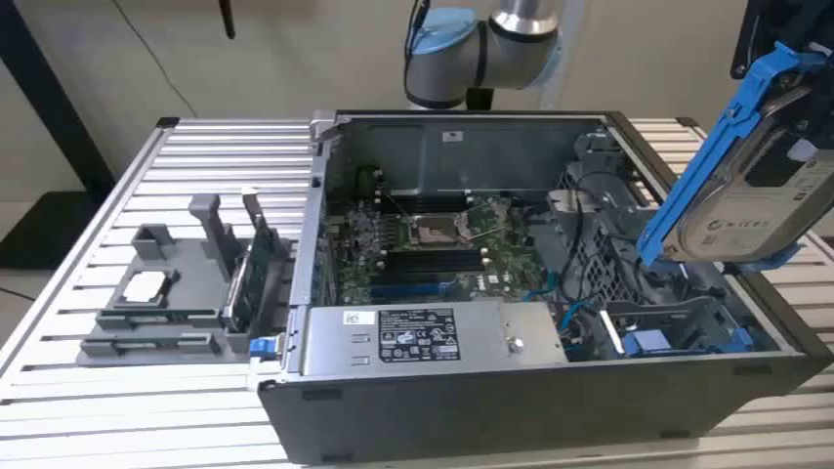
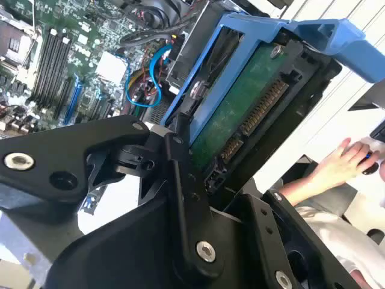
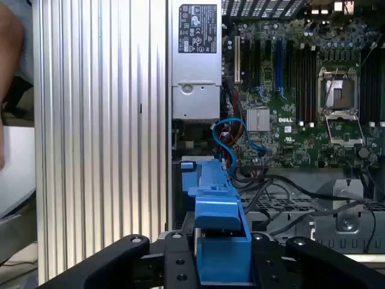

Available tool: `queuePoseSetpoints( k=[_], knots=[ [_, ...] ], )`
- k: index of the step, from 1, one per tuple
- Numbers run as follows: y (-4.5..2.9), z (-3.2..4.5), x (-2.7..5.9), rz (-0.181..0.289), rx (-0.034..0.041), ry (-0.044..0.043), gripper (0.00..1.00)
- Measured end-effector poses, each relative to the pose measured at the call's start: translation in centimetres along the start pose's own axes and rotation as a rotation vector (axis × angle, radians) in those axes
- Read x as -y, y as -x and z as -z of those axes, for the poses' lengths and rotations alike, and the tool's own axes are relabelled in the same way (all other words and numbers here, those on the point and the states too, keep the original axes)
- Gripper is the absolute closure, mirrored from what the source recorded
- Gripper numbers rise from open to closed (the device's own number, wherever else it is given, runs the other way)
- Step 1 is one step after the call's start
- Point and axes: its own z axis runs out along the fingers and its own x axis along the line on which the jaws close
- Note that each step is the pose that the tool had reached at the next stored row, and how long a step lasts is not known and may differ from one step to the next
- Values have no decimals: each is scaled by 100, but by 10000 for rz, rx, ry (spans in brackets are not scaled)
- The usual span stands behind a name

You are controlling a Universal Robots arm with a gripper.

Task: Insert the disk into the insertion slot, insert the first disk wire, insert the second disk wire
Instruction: 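Insert the disk into the insertion slot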

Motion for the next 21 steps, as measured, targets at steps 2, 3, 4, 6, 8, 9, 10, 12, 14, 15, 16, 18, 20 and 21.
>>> queuePoseSetpoints(
  k=[2,3,4,6,8,9,10,12,14,15,16,18,20,21],
  knots=[
    [0,0,0,0,0,0,67],
    [0,0,0,0,0,0,67],
    [0,0,0,0,-1,0,67],
    [0,-3,0,0,0,0,67],
    [0,-10,0,0,1,0,67],
    [0,-14,1,0,1,0,67],
    [0,-19,1,0,0,0,67],
    [0,-31,1,0,0,0,67],
    [0,-44,2,0,0,0,67],
    [0,-50,2,0,0,0,67],
    [0,-57,2,0,0,0,67],
    [0,-62,3,0,0,0,67],
    [0,-62,3,0,-2,0,67],
    [0,-62,3,0,-1,0,67]
  ],
)
